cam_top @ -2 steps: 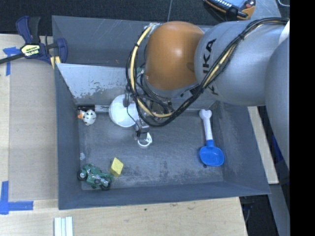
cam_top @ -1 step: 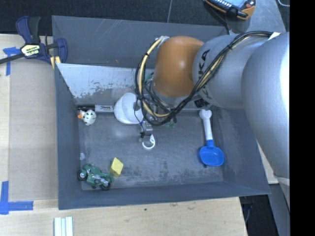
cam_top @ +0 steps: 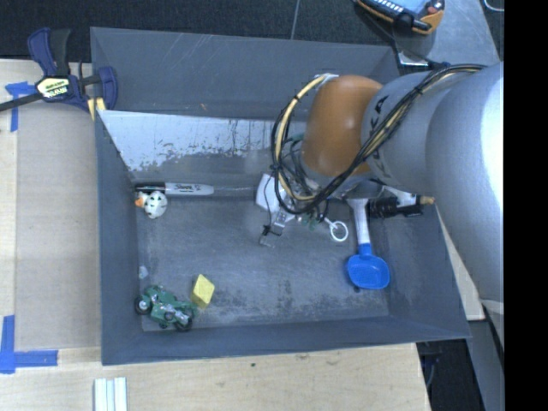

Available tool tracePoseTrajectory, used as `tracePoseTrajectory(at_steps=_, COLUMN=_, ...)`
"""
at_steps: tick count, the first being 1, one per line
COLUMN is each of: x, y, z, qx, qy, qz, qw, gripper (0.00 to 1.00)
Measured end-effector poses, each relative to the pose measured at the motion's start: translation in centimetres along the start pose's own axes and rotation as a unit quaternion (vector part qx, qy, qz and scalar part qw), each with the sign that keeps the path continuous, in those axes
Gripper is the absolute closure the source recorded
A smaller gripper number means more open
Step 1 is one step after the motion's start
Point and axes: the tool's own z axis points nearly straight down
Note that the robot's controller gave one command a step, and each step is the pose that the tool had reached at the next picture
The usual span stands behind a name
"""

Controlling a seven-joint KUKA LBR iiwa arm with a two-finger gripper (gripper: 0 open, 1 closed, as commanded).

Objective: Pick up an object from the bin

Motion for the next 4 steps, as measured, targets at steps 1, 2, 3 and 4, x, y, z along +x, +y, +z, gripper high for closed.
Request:
tracePoseTrajectory(at_steps=1, x=-0.1, y=0.2, z=-0.2, qx=-0.002, qy=-0.0024, qz=-0.001, qw=1.0, gripper=1.0)
tracePoseTrajectory(at_steps=2, x=0.7, y=-0.2, z=-14.9, qx=-0.004, qy=-0.0076, qz=-0.023, qw=0.9997, gripper=1.0)
tracePoseTrajectory(at_steps=3, x=0.8, y=-0.2, z=-14.4, qx=-0.002, qy=-0.0038, qz=-0.023, qw=0.9997, gripper=0.0)
tracePoseTrajectory(at_steps=4, x=-1.5, y=-3.9, z=-1.0, qx=-0.002, qy=-0.0063, qz=-0.192, qw=0.9814, gripper=0.0)
